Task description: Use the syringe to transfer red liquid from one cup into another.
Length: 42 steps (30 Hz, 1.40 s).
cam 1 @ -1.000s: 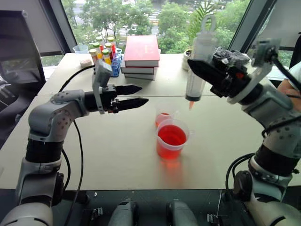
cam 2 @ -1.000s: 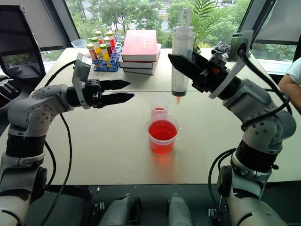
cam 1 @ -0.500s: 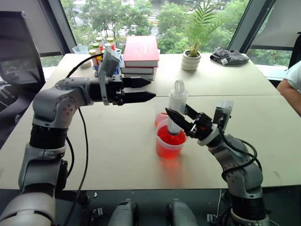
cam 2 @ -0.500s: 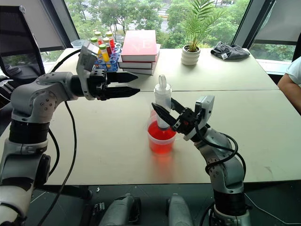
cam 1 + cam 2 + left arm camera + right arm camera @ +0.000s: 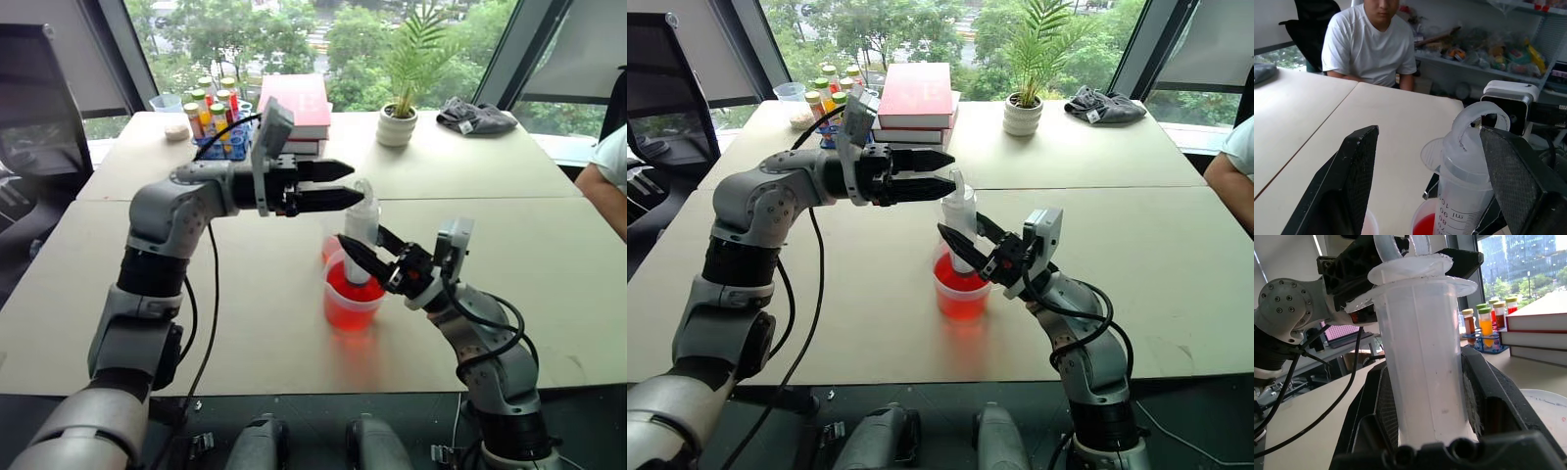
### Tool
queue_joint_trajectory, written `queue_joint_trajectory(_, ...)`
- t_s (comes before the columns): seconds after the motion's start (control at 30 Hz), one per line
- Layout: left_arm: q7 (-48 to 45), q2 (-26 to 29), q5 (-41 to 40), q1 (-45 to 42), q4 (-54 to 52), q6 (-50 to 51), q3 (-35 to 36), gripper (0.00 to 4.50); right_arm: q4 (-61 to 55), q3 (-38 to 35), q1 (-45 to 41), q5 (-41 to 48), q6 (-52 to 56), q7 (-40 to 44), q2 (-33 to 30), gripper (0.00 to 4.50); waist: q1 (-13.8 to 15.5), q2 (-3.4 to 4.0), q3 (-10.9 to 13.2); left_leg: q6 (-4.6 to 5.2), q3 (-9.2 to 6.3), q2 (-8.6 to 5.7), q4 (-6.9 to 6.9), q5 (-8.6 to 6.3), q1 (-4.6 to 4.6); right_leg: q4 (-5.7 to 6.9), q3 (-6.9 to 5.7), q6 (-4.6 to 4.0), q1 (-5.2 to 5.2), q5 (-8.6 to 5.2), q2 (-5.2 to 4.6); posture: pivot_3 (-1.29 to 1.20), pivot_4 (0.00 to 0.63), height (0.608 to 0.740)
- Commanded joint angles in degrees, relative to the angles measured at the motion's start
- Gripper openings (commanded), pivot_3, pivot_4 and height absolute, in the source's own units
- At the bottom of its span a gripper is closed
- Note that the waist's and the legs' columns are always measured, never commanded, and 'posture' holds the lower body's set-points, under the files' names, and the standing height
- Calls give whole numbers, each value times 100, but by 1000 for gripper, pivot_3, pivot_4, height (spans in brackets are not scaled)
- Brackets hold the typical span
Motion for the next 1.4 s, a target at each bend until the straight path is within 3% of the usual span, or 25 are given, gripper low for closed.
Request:
queue_joint_trajectory(0.03,53,-174,122,-225,13,-234,-6,2848,-201,-19,-68,107,-69,0,-64,1419,7,0,0,0,0,0,0,0,-1,0,0,0,0,0,0,0,150,740)
queue_joint_trajectory(0.07,51,-213,134,-232,19,-260,-1,2580,-201,-13,-67,116,-67,-3,-79,1419,6,0,0,0,-1,0,0,0,0,0,0,0,1,0,0,0,150,740)
queue_joint_trajectory(0.23,-109,-269,-70,-189,-200,-121,66,31,-205,19,-84,166,-24,-5,-126,1419,0,0,0,0,-1,0,0,0,0,0,0,0,1,0,0,0,150,740)
queue_joint_trajectory(0.6,-215,-154,-33,-498,-21,-222,222,31,-167,60,-102,567,312,36,-211,1419,8,0,0,0,-2,0,2,0,0,0,1,0,2,0,1,0,150,740)
queue_joint_trajectory(1.4,-229,229,71,-1009,539,-566,510,31,320,264,23,514,145,338,-318,1419,2,0,0,0,-3,0,2,0,0,1,0,0,2,0,2,0,150,740)
